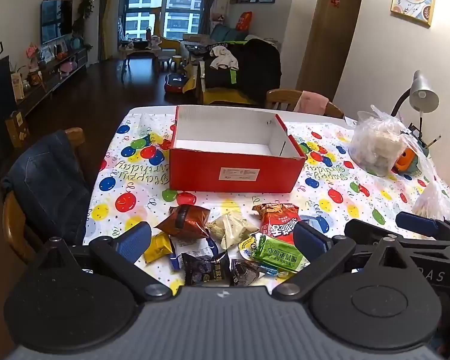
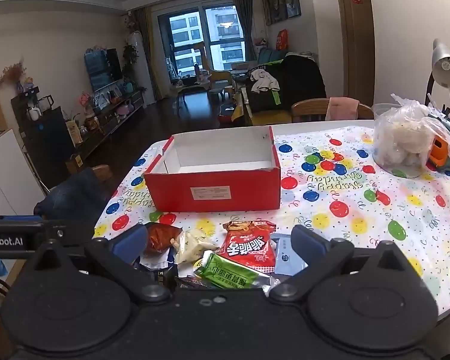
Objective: Organize snacks
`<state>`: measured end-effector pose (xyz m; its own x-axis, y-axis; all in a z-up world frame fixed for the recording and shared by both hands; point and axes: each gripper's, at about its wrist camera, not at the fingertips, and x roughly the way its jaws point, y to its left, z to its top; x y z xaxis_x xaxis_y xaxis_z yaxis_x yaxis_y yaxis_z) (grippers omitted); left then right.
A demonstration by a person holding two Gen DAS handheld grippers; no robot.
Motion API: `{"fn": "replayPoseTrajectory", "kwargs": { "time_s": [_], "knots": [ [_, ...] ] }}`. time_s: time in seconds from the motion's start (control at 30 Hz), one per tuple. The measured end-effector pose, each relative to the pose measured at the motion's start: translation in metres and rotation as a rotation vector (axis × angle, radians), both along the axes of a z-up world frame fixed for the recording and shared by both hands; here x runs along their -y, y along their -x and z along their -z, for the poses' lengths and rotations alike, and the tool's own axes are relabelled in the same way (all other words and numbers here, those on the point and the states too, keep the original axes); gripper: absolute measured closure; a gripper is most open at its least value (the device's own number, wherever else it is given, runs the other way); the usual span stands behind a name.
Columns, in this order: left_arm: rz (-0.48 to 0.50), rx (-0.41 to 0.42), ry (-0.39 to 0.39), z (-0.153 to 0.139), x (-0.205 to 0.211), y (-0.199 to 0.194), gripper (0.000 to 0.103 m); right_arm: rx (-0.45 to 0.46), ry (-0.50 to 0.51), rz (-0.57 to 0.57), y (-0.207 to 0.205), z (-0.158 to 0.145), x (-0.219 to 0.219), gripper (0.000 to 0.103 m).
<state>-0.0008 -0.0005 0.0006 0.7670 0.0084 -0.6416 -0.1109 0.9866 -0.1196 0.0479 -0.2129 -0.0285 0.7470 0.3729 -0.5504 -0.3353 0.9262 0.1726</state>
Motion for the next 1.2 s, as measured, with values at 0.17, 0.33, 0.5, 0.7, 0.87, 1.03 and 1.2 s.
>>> {"fn": "replayPoseTrajectory", "kwargs": {
  "time_s": [0.17, 0.33, 0.5, 0.7, 0.87, 1.03, 1.2],
  "knots": [
    [0.006, -0.008, 0.011, -0.001, -0.002, 0.003, 0.001, 0.002, -0.016, 0.007, 0.002, -0.001, 0.001, 0.001],
    [0.008, -0.022, 0.011, 0.003, 0.0, 0.004, 0.001, 0.006, 0.011, 0.012, 0.006, -0.003, -0.004, 0.001],
    [0.006, -0.022, 0.018, 0.005, -0.001, 0.006, 0.001, 0.008, 0.012, 0.015, 0.003, -0.005, -0.004, 0.001],
    [0.01, -0.018, 0.01, 0.003, 0.003, 0.006, 0.001, 0.027, 0.013, 0.006, 0.01, -0.006, 0.0, 0.001],
    [0.009, -0.006, 0.011, -0.002, 0.003, 0.011, 0.001, 0.034, 0.018, 0.006, 0.012, -0.008, -0.001, 0.002],
    [0.009, -0.007, 0.013, -0.003, 0.003, 0.012, 0.001, 0.038, 0.016, 0.007, 0.013, -0.009, -0.001, 0.002],
    [0.015, -0.004, 0.013, -0.005, 0.004, 0.014, 0.001, 0.038, 0.016, 0.007, 0.014, -0.009, -0.001, 0.002]
  ]
}}
